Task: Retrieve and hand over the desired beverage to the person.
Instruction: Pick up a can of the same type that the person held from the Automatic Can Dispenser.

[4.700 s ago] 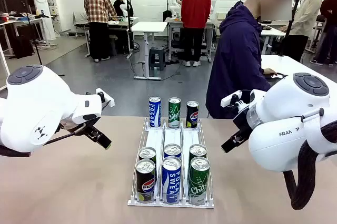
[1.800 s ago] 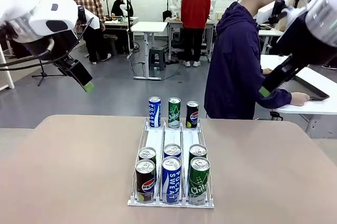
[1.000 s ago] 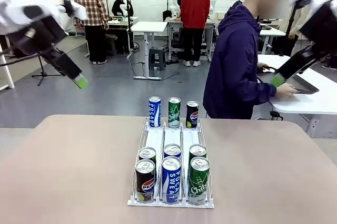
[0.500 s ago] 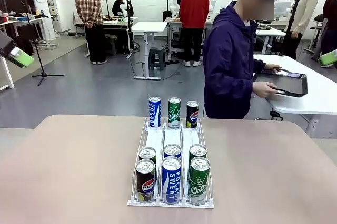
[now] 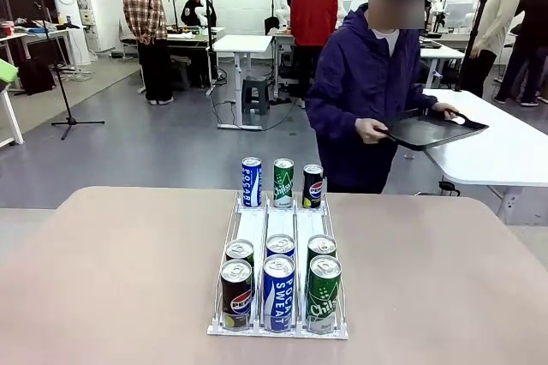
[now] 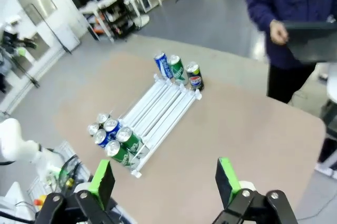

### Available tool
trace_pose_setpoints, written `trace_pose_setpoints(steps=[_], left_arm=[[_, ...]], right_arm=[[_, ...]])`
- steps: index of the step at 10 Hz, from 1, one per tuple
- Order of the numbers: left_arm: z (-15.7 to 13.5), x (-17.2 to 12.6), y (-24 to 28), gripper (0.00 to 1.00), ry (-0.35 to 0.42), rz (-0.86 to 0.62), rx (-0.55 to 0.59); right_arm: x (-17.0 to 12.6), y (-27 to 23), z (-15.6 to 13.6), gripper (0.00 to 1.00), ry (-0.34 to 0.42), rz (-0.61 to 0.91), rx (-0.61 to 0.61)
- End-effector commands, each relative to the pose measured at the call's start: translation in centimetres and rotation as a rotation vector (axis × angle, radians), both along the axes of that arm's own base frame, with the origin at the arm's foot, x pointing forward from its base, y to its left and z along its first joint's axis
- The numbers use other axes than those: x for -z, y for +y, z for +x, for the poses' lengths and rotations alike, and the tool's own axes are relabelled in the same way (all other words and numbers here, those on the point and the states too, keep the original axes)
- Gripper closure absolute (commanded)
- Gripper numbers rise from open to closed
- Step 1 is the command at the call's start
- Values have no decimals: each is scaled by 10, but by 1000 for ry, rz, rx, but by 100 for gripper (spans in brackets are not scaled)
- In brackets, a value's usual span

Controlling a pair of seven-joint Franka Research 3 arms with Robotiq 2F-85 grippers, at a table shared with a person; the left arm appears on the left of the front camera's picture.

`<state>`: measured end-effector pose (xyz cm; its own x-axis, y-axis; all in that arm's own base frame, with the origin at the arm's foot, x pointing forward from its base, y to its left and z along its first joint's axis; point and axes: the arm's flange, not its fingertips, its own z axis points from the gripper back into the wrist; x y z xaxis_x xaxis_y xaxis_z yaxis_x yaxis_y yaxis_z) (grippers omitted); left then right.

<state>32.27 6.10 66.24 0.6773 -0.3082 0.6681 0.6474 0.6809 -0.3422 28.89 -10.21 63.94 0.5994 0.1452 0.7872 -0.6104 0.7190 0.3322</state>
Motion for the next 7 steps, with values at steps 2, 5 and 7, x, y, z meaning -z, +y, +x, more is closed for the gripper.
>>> trace_pose_setpoints(steps=[2,5,7], left_arm=[[8,4,-9,0,21,29,18],[8,4,-9,0,21,29,18],[8,4,-9,0,21,29,18]], right_arm=[[-7,-2,-1,0,-27,9,12],[-7,-2,-1,0,-27,9,12],[-7,-2,-1,0,-27,9,12]])
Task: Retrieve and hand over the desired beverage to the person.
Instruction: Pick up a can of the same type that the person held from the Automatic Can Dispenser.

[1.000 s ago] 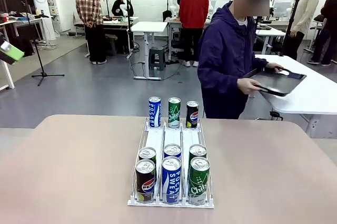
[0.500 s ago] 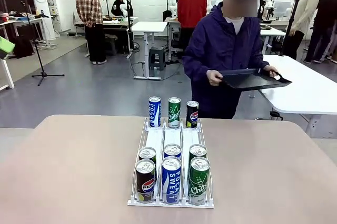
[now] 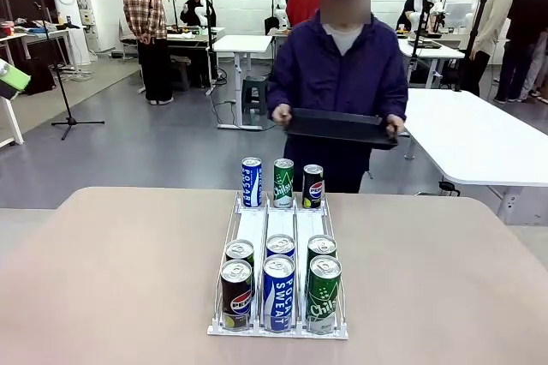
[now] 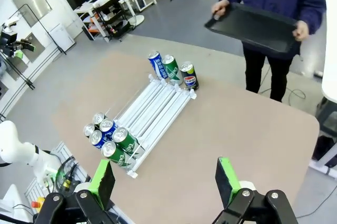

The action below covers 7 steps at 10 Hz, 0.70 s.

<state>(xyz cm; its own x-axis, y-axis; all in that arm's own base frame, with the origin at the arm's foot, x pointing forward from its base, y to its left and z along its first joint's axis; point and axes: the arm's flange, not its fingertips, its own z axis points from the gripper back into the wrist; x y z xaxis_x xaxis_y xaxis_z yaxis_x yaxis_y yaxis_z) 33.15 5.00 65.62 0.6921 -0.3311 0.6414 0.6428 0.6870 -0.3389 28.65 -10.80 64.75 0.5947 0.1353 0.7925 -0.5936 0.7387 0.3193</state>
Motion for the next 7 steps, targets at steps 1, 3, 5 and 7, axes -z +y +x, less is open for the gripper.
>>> trace_pose_setpoints(steps=[1,3,5,7], left_arm=[[-1,-2,2,0,-5,0,13],[-1,-2,2,0,-5,0,13],[-1,-2,2,0,-5,0,13],[-1,-2,2,0,-5,0,13]], right_arm=[[1,3,2,0,-16,17,-16],[1,3,2,0,-16,17,-16],[1,3,2,0,-16,17,-16],[1,3,2,0,-16,17,-16]])
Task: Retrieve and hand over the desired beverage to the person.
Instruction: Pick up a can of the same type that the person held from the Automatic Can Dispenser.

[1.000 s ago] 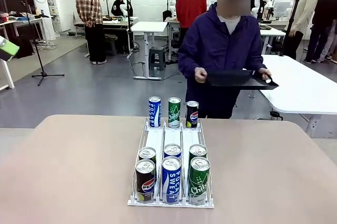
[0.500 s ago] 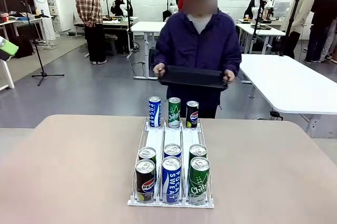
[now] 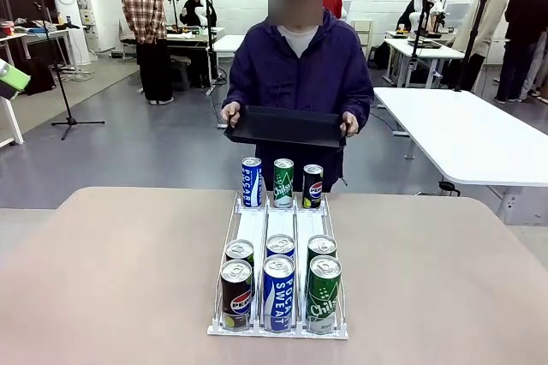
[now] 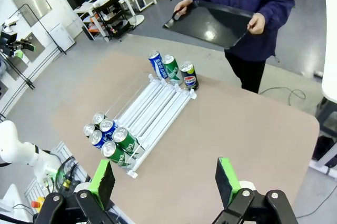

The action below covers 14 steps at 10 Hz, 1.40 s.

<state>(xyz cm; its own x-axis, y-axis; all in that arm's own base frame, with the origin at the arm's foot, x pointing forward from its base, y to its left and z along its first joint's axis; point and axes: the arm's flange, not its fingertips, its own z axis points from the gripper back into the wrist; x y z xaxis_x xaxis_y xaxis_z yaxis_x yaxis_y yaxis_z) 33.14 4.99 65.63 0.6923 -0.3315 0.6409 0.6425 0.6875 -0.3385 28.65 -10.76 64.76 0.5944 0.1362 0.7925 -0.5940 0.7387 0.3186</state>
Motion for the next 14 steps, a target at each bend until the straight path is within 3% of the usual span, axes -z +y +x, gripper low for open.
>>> trace_pose_setpoints(steps=[1,14], left_arm=[[-1,-2,2,0,-5,-1,13],[-1,-2,2,0,-5,-1,13]], right_arm=[[1,3,2,0,-16,18,-15],[1,3,2,0,-16,18,-15]])
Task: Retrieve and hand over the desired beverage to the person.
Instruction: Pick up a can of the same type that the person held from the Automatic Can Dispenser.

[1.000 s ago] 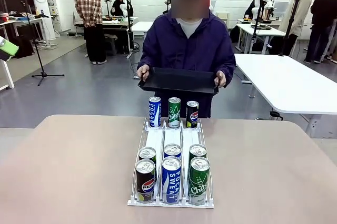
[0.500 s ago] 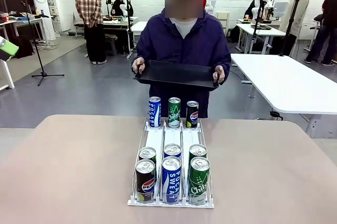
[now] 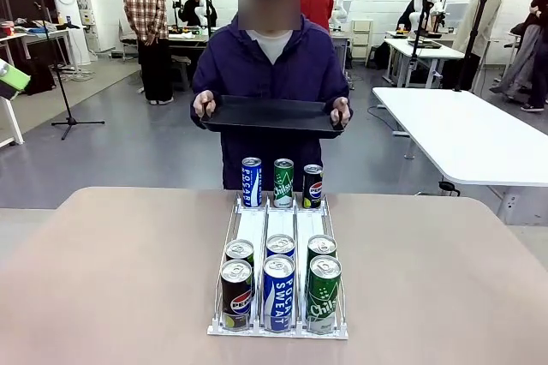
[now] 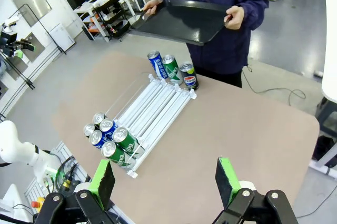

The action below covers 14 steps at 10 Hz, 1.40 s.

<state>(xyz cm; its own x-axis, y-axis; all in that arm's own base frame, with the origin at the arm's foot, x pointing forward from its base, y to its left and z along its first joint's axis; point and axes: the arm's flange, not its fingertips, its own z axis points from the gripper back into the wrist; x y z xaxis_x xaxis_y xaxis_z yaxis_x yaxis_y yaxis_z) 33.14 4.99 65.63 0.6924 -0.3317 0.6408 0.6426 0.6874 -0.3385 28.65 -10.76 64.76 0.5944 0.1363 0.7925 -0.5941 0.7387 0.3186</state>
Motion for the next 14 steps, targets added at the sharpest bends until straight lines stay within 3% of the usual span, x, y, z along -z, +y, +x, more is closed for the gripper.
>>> trace_pose_setpoints(steps=[1,14], left_arm=[[-1,-2,2,0,-5,-1,13],[-1,-2,2,0,-5,-1,13]], right_arm=[[1,3,2,0,-16,18,-15],[1,3,2,0,-16,18,-15]])
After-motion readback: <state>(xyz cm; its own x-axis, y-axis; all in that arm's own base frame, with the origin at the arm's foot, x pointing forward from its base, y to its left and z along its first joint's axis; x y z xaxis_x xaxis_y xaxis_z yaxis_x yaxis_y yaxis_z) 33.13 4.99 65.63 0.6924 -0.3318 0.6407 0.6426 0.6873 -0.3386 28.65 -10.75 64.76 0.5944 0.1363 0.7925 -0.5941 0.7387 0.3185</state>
